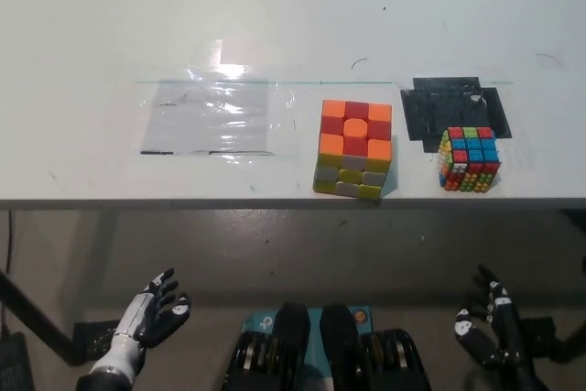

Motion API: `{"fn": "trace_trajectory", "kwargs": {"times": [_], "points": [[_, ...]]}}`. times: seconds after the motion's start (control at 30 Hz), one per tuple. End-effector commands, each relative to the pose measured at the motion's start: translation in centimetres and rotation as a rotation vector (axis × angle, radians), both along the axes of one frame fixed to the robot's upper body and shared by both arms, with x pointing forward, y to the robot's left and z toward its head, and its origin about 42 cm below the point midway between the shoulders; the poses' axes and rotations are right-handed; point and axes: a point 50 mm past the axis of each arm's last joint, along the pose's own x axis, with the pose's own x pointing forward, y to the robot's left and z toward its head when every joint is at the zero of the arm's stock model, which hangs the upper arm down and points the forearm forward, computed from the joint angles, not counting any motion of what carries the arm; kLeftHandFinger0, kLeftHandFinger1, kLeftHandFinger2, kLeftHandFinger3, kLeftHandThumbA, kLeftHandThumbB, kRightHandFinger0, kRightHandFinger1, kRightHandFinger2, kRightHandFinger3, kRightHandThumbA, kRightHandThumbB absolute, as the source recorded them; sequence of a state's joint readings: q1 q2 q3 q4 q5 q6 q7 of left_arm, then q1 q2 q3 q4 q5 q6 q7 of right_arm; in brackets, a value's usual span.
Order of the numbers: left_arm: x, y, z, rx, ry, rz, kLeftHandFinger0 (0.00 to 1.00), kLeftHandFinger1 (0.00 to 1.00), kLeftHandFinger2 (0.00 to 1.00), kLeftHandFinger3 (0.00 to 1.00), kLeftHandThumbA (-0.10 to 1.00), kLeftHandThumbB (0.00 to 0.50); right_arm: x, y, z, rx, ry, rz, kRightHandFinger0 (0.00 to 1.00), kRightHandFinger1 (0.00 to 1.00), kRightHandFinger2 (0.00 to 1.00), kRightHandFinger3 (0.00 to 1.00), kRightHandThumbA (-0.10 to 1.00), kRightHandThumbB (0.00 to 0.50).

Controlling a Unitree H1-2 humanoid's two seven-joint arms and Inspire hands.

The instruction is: The robot uses its right hand to pick up the small cube kept on the middle on the desk and place it on the bigger cube kept next to it

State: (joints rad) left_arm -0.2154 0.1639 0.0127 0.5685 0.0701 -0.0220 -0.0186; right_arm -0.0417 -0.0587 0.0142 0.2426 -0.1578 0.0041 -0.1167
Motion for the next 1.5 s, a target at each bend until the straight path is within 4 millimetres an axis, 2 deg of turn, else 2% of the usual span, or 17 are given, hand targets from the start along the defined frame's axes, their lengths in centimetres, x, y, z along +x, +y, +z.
{"fn": "trace_trajectory", "kwargs": {"times": [0.0, 0.03, 0.27, 0.4, 0.53, 0.63, 0.7, 0.8, 0.83, 0.87, 0.93, 0.97, 1.13, 1.17, 1.2, 1.27, 1.47], "points": [[0.7, 0.4, 0.8, 0.017, -0.053, 0.011, 1.00, 1.00, 1.00, 1.00, 0.34, 0.316, 0.0, -0.6, 2.4, 0.055, -0.052, 0.005, 0.85, 0.96, 1.00, 1.00, 0.15, 0.071], [0.5, 0.5, 0.7, 0.019, -0.047, 0.014, 1.00, 1.00, 1.00, 1.00, 0.35, 0.322, -0.3, -0.9, 3.7, 0.063, -0.078, 0.001, 0.79, 0.92, 1.00, 1.00, 0.15, 0.075], [0.1, 0.6, 0.4, 0.019, -0.043, 0.014, 1.00, 1.00, 1.00, 1.00, 0.35, 0.314, -1.2, -1.7, 8.1, 0.049, -0.192, 0.029, 0.80, 0.90, 0.96, 1.00, 0.12, 0.064], [-0.1, 0.5, 0.1, 0.001, -0.041, 0.017, 1.00, 1.00, 1.00, 1.00, 0.35, 0.339, -1.4, -1.8, 11.6, 0.055, -0.277, 0.076, 0.77, 0.86, 0.90, 1.00, 0.05, 0.045], [-0.2, 0.5, 0.1, -0.028, -0.041, 0.034, 1.00, 1.00, 1.00, 1.00, 0.29, 0.334, -1.5, -1.8, 14.5, -0.013, -0.314, 0.123, 0.75, 0.83, 0.86, 1.00, 0.08, 0.048], [-0.2, 0.5, 0.2, -0.020, -0.038, 0.031, 1.00, 1.00, 1.00, 1.00, 0.30, 0.331, -1.5, -2.0, 16.1, -0.051, -0.356, 0.142, 0.75, 0.82, 0.85, 1.00, 0.08, 0.055], [-0.3, 0.6, 0.2, -0.014, -0.041, 0.031, 1.00, 1.00, 1.00, 1.00, 0.31, 0.330, -1.0, -2.2, 17.6, -0.095, -0.397, 0.166, 0.78, 0.79, 0.83, 1.00, 0.16, 0.072], [-0.3, 0.6, 0.3, -0.013, -0.042, 0.028, 1.00, 1.00, 1.00, 1.00, 0.32, 0.333, -0.1, -2.7, 20.4, -0.218, -0.458, 0.206, 0.82, 0.85, 0.90, 1.00, 0.27, 0.119], [-0.6, 0.6, 0.1, -0.009, -0.037, 0.027, 1.00, 1.00, 1.00, 1.00, 0.32, 0.333, -0.2, -2.7, 20.4, -0.227, -0.456, 0.209, 0.81, 0.85, 0.91, 1.00, 0.29, 0.118], [-0.6, 0.6, 0.1, -0.006, -0.038, 0.024, 1.00, 1.00, 1.00, 1.00, 0.33, 0.322, 0.2, -2.8, 20.8, -0.238, -0.467, 0.216, 0.74, 0.82, 0.94, 1.00, 0.31, 0.153], [-0.6, 0.6, 0.1, -0.011, -0.039, 0.025, 1.00, 1.00, 1.00, 1.00, 0.31, 0.306, 1.6, -3.1, 22.1, -0.307, -0.482, 0.252, 0.93, 1.00, 1.00, 1.00, 0.43, 0.247], [-0.7, 0.7, 0.0, -0.008, -0.037, 0.028, 1.00, 1.00, 1.00, 1.00, 0.31, 0.313, 2.1, -3.1, 22.5, -0.344, -0.478, 0.265, 0.99, 1.00, 1.00, 1.00, 0.49, 0.286], [-0.7, 0.6, 0.0, -0.002, -0.035, 0.031, 1.00, 1.00, 1.00, 1.00, 0.32, 0.326, 3.6, -3.0, 23.6, -0.460, -0.445, 0.339, 1.00, 1.00, 1.00, 1.00, 0.62, 0.355], [-0.7, 0.7, 0.0, -0.001, -0.033, 0.028, 1.00, 1.00, 1.00, 1.00, 0.34, 0.332, 4.2, -2.9, 23.8, -0.504, -0.430, 0.354, 1.00, 1.00, 1.00, 1.00, 0.73, 0.441], [-0.7, 0.7, 0.0, 0.011, -0.029, 0.024, 1.00, 1.00, 1.00, 1.00, 0.36, 0.339, 4.8, -2.8, 23.9, -0.567, -0.426, 0.370, 1.00, 1.00, 1.00, 1.00, 0.78, 0.471], [-0.7, 0.7, -0.1, 0.005, -0.029, 0.026, 1.00, 1.00, 1.00, 1.00, 0.35, 0.330, 5.6, -2.7, 23.8, -0.638, -0.437, 0.377, 1.00, 1.00, 1.00, 1.00, 0.81, 0.499], [-0.3, 0.7, 0.2, -0.007, -0.041, 0.030, 1.00, 1.00, 1.00, 1.00, 0.32, 0.334, 8.5, -2.5, 24.4, -0.688, -0.427, 0.381, 1.00, 1.00, 1.00, 1.00, 0.74, 0.500]]}}
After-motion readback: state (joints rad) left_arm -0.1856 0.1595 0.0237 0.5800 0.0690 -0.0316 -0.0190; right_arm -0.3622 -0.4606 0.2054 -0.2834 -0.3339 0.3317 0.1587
